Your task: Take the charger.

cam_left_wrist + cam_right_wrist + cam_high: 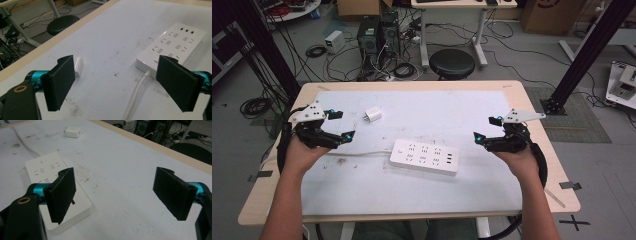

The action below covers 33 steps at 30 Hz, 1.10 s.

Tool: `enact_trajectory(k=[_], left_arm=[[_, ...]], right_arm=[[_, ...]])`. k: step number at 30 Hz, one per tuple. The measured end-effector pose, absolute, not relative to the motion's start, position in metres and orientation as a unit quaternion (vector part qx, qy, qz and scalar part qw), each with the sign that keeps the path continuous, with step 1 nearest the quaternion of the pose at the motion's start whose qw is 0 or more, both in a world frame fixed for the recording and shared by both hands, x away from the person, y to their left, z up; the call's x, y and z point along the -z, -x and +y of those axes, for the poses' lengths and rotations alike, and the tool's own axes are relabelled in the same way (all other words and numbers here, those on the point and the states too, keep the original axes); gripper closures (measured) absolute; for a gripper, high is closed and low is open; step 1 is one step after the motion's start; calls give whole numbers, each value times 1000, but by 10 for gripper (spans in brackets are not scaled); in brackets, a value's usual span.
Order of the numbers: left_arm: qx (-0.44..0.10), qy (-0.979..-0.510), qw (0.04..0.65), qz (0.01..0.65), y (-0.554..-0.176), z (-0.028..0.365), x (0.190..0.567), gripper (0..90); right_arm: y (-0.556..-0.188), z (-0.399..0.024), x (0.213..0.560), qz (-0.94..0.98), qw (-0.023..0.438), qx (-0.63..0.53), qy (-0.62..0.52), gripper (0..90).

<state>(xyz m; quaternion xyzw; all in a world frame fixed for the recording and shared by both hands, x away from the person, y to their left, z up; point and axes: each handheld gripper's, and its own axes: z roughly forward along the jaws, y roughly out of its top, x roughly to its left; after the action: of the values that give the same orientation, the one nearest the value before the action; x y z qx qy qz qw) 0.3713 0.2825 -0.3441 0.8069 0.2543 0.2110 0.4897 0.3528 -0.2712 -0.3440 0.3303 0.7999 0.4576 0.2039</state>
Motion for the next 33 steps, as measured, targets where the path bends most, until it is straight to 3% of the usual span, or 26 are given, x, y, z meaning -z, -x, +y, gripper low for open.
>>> enact_trajectory(k=[8, 18, 33], left_arm=[[-203, -811, 475, 273, -408, 274, 354, 158], [-184, -822, 447, 302, -484, 260, 374, 158], [-158, -847, 400, 311, -523, 248, 421, 158]], right_arm=[[-354, -269, 342, 807, 197, -450, -329, 188], [-357, -260, 345, 818, 190, -435, -324, 189], [-355, -252, 353, 829, 187, -419, -319, 188]])
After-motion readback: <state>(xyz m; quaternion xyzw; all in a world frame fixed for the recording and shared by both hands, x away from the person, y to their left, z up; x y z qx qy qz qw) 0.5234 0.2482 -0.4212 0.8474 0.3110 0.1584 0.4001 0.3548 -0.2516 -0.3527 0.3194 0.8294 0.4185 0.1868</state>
